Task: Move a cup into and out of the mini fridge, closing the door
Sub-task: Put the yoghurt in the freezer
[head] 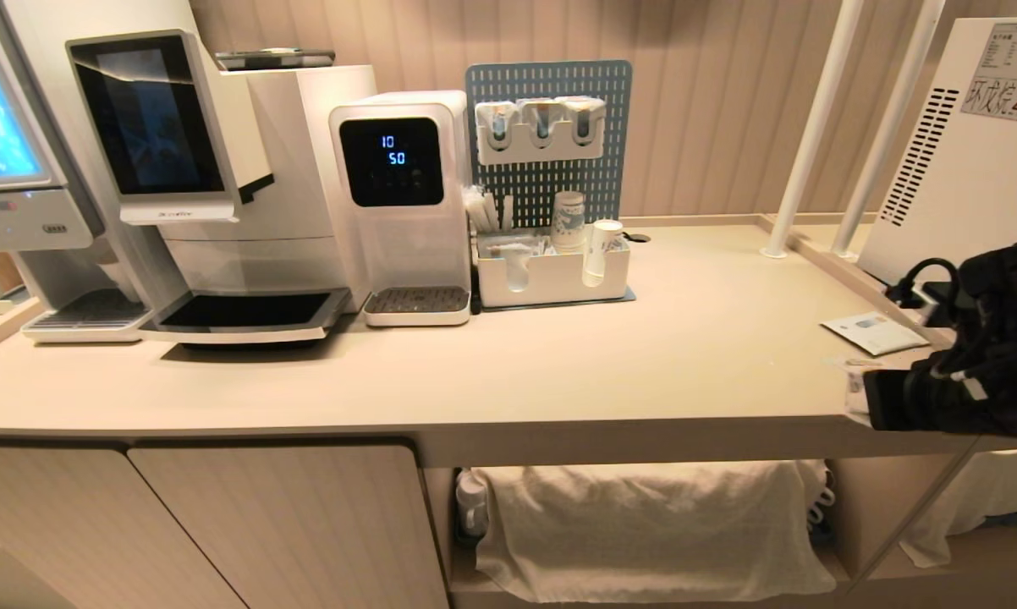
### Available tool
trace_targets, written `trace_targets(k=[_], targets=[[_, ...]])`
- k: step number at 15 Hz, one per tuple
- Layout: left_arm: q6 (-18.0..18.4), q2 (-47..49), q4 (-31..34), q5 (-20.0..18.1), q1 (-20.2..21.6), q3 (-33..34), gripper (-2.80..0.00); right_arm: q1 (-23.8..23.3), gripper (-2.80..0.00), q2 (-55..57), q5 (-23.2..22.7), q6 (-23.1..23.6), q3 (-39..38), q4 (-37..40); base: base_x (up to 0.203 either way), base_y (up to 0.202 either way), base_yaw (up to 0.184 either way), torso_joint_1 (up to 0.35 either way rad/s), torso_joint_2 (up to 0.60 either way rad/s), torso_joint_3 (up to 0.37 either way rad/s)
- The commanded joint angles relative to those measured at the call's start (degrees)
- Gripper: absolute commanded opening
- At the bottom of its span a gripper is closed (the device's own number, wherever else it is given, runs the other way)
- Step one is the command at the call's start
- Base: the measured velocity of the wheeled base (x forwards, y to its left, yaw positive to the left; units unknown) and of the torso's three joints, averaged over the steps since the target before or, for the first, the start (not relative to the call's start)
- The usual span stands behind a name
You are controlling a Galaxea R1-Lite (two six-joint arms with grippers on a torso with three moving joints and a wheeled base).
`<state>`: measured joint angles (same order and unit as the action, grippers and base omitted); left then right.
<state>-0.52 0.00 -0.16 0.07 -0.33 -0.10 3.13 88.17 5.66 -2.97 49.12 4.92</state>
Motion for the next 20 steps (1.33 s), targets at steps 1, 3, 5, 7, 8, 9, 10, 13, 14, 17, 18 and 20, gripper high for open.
trace_targets(k=[1,3,5,7,8,9,10,13,14,17,18,20], targets=[[0.0,0.0,0.0,0.0,0.0,0.0,-2.8,0.0,-2.8,-9.7,0.2,0.7,-3.2,0.4,0.0,0.0,0.0,0.0,0.0,0.0],[0.0,0.0,0.0,0.0,0.0,0.0,-2.8,0.0,-2.8,-17.9,0.1,3.7,-7.3,2.3,0.0,0.0,0.0,0.0,0.0,0.0],[0.0,0.0,0.0,0.0,0.0,0.0,-2.8,0.3,-2.8,-26.7,-0.2,6.1,-12.2,3.4,0.0,0.0,0.0,0.0,0.0,0.0],[0.0,0.0,0.0,0.0,0.0,0.0,-2.8,0.6,-2.8,-36.1,-0.6,7.6,-16.9,4.0,0.0,0.0,0.0,0.0,0.0,0.0],[0.0,0.0,0.0,0.0,0.0,0.0,-2.8,0.6,-2.8,-40.7,-0.9,8.2,-19.5,3.8,0.0,0.0,0.0,0.0,0.0,0.0],[0.0,0.0,0.0,0.0,0.0,0.0,-2.8,0.7,-2.8,-45.0,-1.1,8.7,-21.8,3.7,0.0,0.0,0.0,0.0,0.0,0.0],[-0.1,0.0,0.0,0.0,0.0,0.0,-2.8,0.7,-2.8,-49.2,-1.2,9.0,-24.3,3.6,0.0,0.0,0.0,0.0,0.0,0.0],[0.0,0.0,0.0,0.0,0.0,0.0,-2.8,0.7,-2.8,-60.4,-1.0,9.2,-31.6,3.6,0.0,0.0,0.0,0.0,0.0,0.0],[0.0,0.0,0.0,0.0,0.0,0.0,-2.8,0.7,-2.8,-63.5,-0.9,9.2,-33.7,3.5,0.0,0.0,0.0,0.0,0.0,0.0],[0.0,0.0,0.0,0.0,0.0,0.0,-2.8,0.7,-2.8,-71.5,-0.3,8.5,-39.8,2.7,0.0,0.0,0.0,0.0,0.0,0.0],[0.0,0.0,0.0,0.0,0.0,0.0,-2.8,0.7,-2.8,-71.6,-0.2,7.5,-40.7,0.5,0.0,0.0,0.0,0.0,0.0,0.0],[0.0,0.0,0.0,0.0,0.0,0.0,-2.8,0.7,-2.8,-71.5,-1.3,7.0,-41.7,1.2,0.0,0.0,0.0,0.0,0.0,0.0]])
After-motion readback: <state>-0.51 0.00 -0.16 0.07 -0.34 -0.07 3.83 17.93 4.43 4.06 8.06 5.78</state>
